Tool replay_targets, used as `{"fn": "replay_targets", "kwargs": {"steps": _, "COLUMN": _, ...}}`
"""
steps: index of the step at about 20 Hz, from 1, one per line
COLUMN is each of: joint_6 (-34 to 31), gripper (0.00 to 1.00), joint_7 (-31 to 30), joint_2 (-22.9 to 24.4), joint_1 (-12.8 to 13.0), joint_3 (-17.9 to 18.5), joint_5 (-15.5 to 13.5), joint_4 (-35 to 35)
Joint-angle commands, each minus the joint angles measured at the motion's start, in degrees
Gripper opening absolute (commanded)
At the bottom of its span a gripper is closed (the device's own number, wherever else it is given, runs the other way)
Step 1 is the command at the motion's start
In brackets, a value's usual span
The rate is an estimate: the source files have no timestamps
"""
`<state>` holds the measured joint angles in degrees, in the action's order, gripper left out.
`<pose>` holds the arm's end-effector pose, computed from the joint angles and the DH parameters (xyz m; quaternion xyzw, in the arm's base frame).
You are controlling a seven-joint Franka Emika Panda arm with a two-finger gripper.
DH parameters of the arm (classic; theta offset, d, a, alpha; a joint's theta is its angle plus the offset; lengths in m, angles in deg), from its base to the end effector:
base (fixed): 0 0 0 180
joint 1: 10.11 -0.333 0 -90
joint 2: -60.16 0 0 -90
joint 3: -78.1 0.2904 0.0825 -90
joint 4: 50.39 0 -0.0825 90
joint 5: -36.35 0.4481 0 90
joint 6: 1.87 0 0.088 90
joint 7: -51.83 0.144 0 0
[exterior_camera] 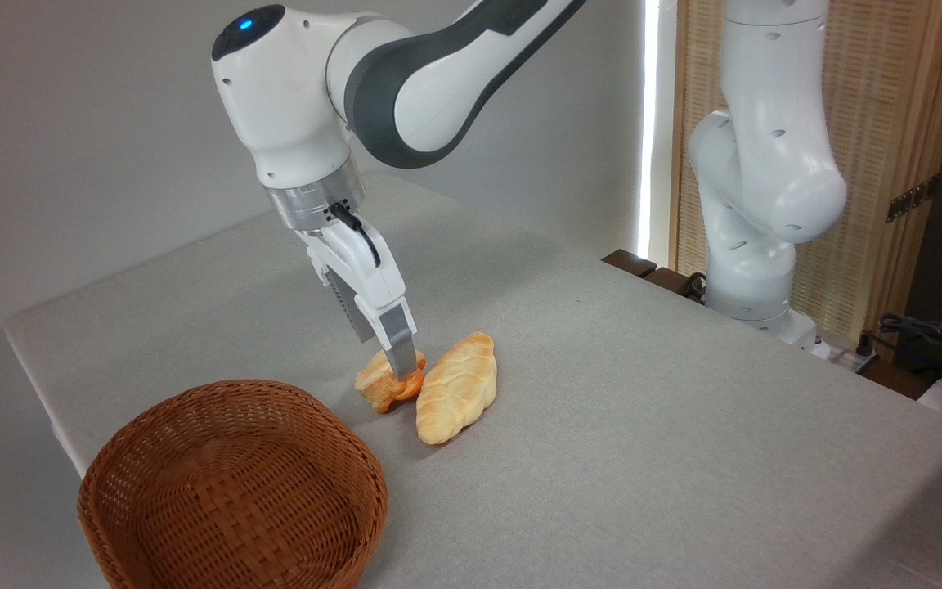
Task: Put bread into the basket
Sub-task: 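Lower the open gripper onto the small toasted bread chunk, then close the gripper on the small bread chunk and lift it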
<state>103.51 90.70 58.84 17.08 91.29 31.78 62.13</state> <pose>0.5783 -0.1539 0.3610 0.8984 -0.4316 -0.0641 0.0499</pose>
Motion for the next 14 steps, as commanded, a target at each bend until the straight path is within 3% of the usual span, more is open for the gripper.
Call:
{"fn": "replay_targets", "kwargs": {"steps": 1, "joint_6": 1.05, "gripper": 1.0, "joint_7": 1.73, "joint_2": -0.7, "joint_1": 1.2, "joint_3": 0.69, "joint_5": 0.27, "joint_4": 1.03}}
{"fn": "replay_targets", "kwargs": {"steps": 5, "joint_6": 2.72, "gripper": 1.0, "joint_7": 1.64, "joint_2": -2.46, "joint_1": 2.86, "joint_3": 0.69, "joint_5": 1.14, "joint_4": 0.95}}
{"fn": "replay_targets", "kwargs": {"steps": 9, "joint_6": 4.57, "gripper": 1.0, "joint_7": 1.73, "joint_2": -2.9, "joint_1": 2.78, "joint_3": 0.78, "joint_5": 1.5, "joint_4": 0.95}}
{"fn": "replay_targets", "kwargs": {"steps": 11, "joint_6": 4.66, "gripper": 1.0, "joint_7": 1.82, "joint_2": -3.08, "joint_1": 2.78, "joint_3": 0.78, "joint_5": 3.16, "joint_4": 0.95}}
{"fn": "replay_targets", "kwargs": {"steps": 12, "joint_6": 4.66, "gripper": 0.93, "joint_7": 1.9, "joint_2": -3.34, "joint_1": 2.87, "joint_3": 0.69, "joint_5": 3.95, "joint_4": 0.95}}
{"fn": "replay_targets", "kwargs": {"steps": 14, "joint_6": 5.01, "gripper": 0.63, "joint_7": 2.17, "joint_2": -3.6, "joint_1": 2.87, "joint_3": 0.69, "joint_5": 4.22, "joint_4": 0.95}}
